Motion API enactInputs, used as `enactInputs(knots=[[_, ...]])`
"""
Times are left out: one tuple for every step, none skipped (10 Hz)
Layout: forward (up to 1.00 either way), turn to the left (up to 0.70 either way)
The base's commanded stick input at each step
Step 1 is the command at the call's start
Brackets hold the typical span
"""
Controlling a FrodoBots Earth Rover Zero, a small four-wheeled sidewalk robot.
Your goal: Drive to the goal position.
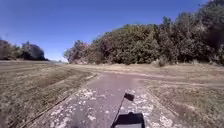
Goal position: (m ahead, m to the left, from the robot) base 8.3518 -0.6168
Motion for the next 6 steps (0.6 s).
enactInputs(knots=[[0.70,0.00],[0.70,0.00],[0.70,0.00],[0.70,0.00],[0.70,0.00],[0.70,0.00]])
